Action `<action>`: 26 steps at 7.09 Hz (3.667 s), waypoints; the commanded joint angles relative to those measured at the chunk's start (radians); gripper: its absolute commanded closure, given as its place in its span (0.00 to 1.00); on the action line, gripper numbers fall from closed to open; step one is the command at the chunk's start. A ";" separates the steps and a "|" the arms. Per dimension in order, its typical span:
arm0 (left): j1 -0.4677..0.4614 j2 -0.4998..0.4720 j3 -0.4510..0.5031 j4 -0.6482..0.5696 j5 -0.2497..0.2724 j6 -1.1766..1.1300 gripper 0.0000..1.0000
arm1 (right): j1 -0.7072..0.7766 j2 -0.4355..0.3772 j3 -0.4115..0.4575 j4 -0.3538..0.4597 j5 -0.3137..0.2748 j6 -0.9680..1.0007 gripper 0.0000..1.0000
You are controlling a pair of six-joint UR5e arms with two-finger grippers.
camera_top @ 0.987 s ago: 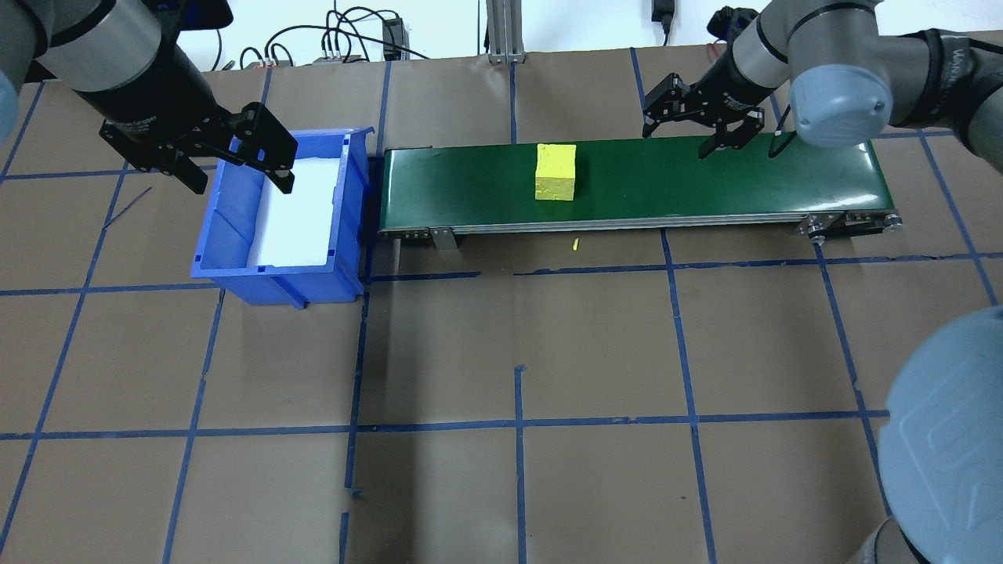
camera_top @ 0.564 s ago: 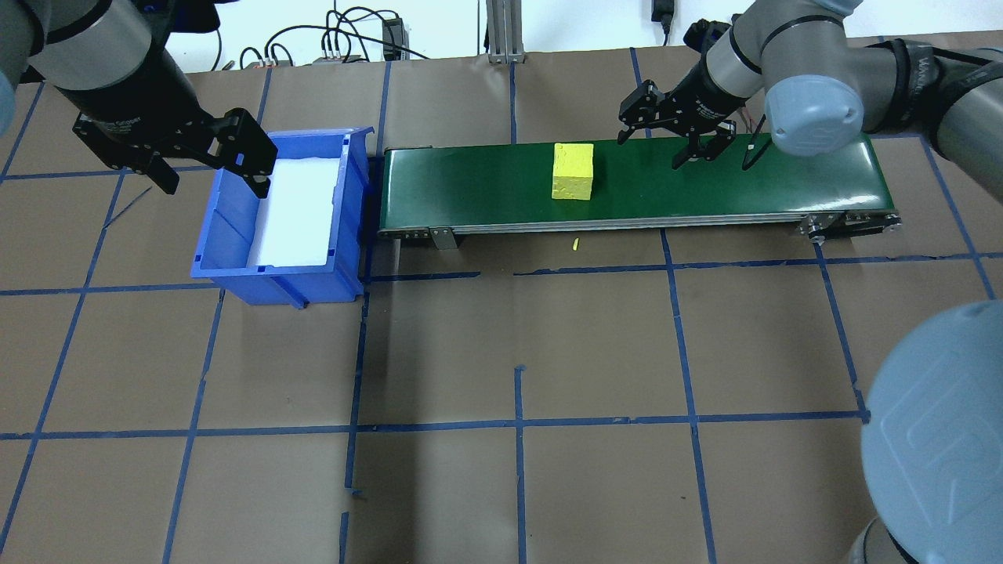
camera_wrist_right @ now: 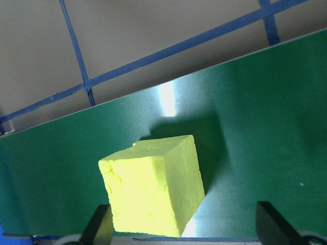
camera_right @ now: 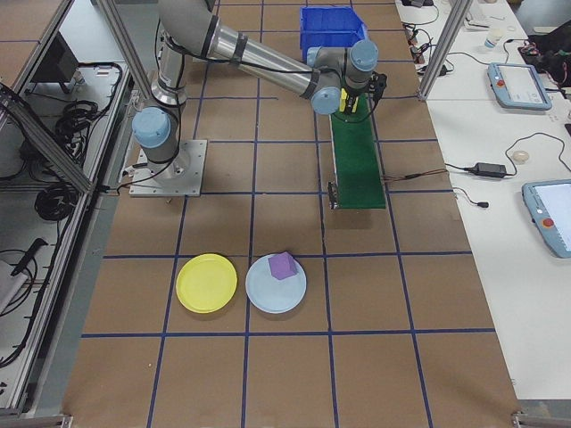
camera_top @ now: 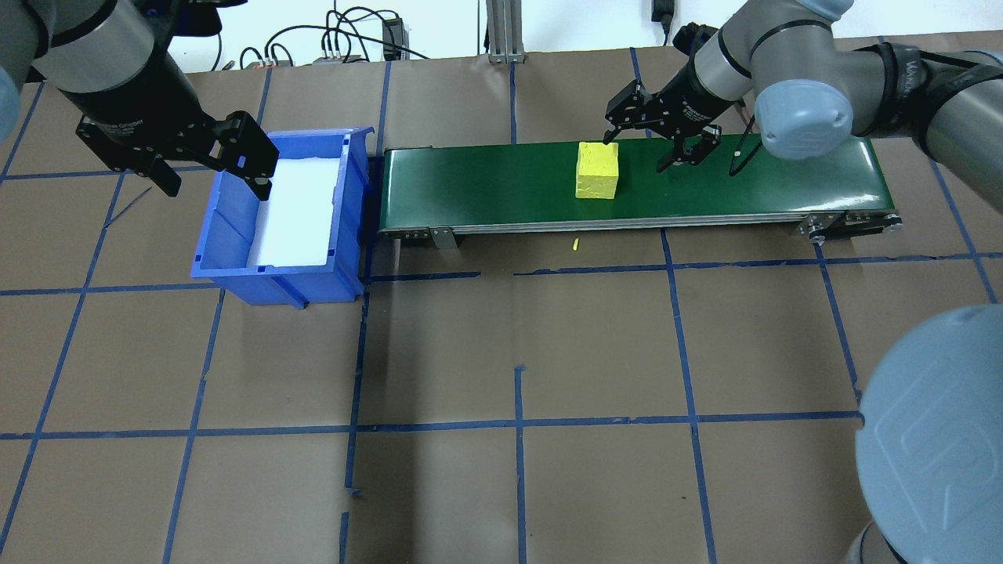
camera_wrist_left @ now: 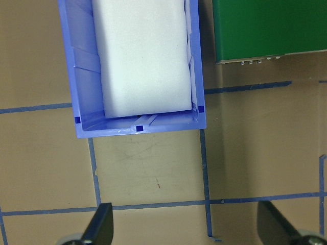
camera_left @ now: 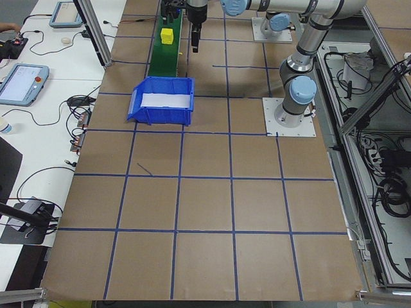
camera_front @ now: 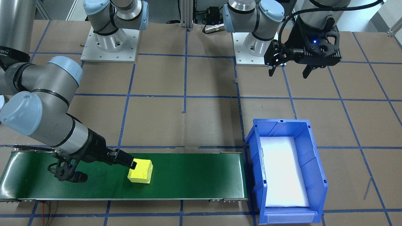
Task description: Move block left to right into plate
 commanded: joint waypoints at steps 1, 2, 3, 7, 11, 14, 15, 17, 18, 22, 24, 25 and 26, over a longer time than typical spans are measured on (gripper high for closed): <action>0.002 0.001 -0.002 0.001 -0.041 0.001 0.00 | 0.002 0.025 -0.003 -0.002 0.002 0.001 0.00; 0.002 0.004 -0.001 0.000 -0.040 0.001 0.00 | 0.002 0.035 -0.004 -0.011 0.002 0.001 0.00; 0.001 0.007 -0.001 -0.002 -0.038 -0.001 0.00 | 0.002 0.036 -0.004 -0.012 0.002 0.001 0.00; 0.005 0.012 0.019 -0.029 -0.035 -0.042 0.00 | -0.001 0.068 -0.004 -0.063 -0.179 -0.201 0.41; 0.007 0.012 0.004 -0.028 -0.005 -0.048 0.00 | -0.100 -0.061 0.010 -0.086 -0.517 -0.751 0.55; 0.007 0.012 0.002 -0.028 -0.007 -0.048 0.00 | -0.514 -0.180 0.130 -0.028 -0.526 -1.234 0.56; 0.007 0.012 0.001 -0.026 -0.006 -0.048 0.00 | -0.655 -0.188 0.178 -0.031 -0.520 -1.350 0.56; 0.005 0.012 -0.001 -0.025 -0.007 -0.047 0.00 | -0.908 -0.204 0.236 -0.016 -0.526 -1.486 0.59; 0.005 0.012 -0.002 -0.022 -0.007 -0.045 0.00 | -0.998 -0.264 0.272 0.020 -0.530 -1.531 0.60; 0.005 0.012 -0.002 -0.023 -0.006 -0.042 0.00 | -1.239 -0.294 0.449 0.031 -0.460 -1.698 0.62; 0.005 0.012 -0.002 -0.023 -0.006 -0.044 0.00 | -1.302 -0.171 0.447 -0.043 -0.457 -1.835 0.01; 0.004 0.012 -0.002 -0.026 0.000 -0.045 0.00 | -1.304 -0.172 0.438 -0.046 -0.463 -1.820 0.00; 0.005 0.012 -0.002 -0.025 0.000 -0.047 0.00 | -1.295 -0.186 0.435 -0.042 -0.472 -1.732 0.00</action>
